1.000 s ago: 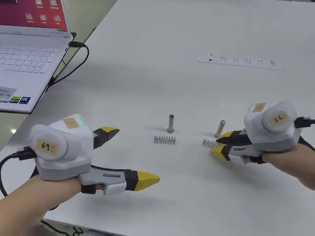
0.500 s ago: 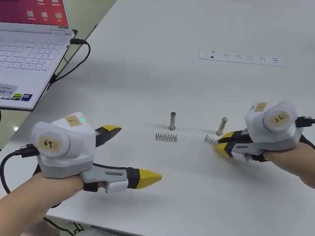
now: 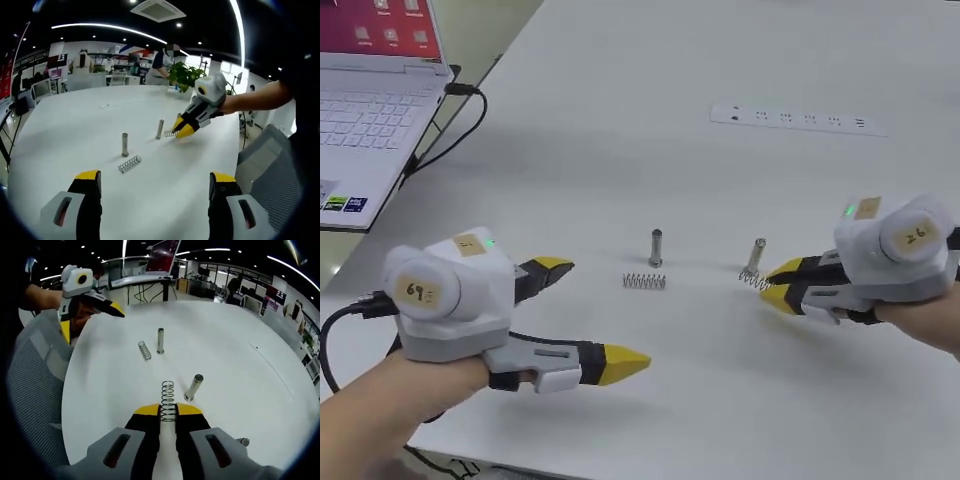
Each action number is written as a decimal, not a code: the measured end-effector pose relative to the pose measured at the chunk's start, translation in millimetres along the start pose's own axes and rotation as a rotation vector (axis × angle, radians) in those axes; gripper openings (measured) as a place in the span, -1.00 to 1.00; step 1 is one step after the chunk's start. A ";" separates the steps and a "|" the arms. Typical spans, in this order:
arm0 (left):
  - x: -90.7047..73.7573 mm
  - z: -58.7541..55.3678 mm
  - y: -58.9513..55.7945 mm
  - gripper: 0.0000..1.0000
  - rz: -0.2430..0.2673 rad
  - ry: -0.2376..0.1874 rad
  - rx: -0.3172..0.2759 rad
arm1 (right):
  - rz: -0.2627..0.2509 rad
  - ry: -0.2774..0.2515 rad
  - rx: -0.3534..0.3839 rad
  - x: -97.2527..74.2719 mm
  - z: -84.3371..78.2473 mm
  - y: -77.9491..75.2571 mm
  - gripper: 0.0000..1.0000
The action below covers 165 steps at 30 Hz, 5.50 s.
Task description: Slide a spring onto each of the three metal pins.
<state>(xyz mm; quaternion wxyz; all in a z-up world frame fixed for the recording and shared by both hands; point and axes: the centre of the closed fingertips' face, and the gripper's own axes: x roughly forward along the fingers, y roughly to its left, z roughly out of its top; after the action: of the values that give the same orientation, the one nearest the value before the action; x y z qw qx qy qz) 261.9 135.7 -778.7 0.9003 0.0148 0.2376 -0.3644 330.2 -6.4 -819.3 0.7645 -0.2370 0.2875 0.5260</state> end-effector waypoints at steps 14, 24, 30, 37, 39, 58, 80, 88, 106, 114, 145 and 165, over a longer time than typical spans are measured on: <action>20.7 11.5 -23.6 0.56 -0.109 0.010 0.049 | 0.035 -0.018 -0.072 -25.5 11.7 26.2 -0.84; 37.9 19.2 -42.4 0.38 -0.193 0.024 0.094 | 0.077 -0.015 -0.111 -33.1 12.1 40.4 -0.84; 49.0 21.7 -54.5 0.17 -0.248 0.034 0.111 | 0.111 -0.022 -0.133 -34.3 14.9 48.9 -0.84; 61.4 27.7 -66.6 -0.02 -0.297 0.039 0.126 | 0.150 -0.030 -0.167 -33.3 16.7 54.9 -0.84; 64.2 29.2 -69.6 -0.07 -0.306 0.039 0.132 | 0.159 -0.032 -0.174 -34.1 17.4 57.0 -0.84; 77.2 35.6 -101.2 -0.57 -0.406 0.030 0.190 | 0.275 -0.083 -0.260 -47.2 24.8 76.3 -0.84; 72.2 36.1 -112.6 -0.96 -0.451 0.010 0.279 | 0.284 -0.080 -0.252 -50.2 25.0 87.6 -0.83; 71.2 36.2 -113.2 -0.96 -0.458 0.010 0.276 | 0.283 -0.083 -0.239 -52.1 25.5 88.5 -0.82; 68.9 33.5 -111.1 -0.96 -0.462 0.023 0.267 | 0.279 -0.054 -0.231 -53.9 19.5 89.6 -0.84; 68.7 34.3 -107.5 -0.96 -0.459 0.017 0.246 | 0.258 -0.063 -0.274 -59.4 27.7 87.0 -0.85; 73.1 33.8 -111.3 -0.96 -0.452 0.010 0.243 | 0.295 -0.303 -0.192 -68.9 77.3 88.9 -0.85; 68.1 33.1 -113.0 -0.96 -0.447 0.017 0.270 | 0.268 -0.365 -0.161 -67.4 88.1 99.1 -0.84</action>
<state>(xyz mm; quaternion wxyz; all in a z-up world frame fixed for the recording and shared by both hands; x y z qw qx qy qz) 243.0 2.0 -762.7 0.7853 0.0853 0.1918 -0.5825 234.8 40.3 -715.2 0.7058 -0.1582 0.1305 0.6781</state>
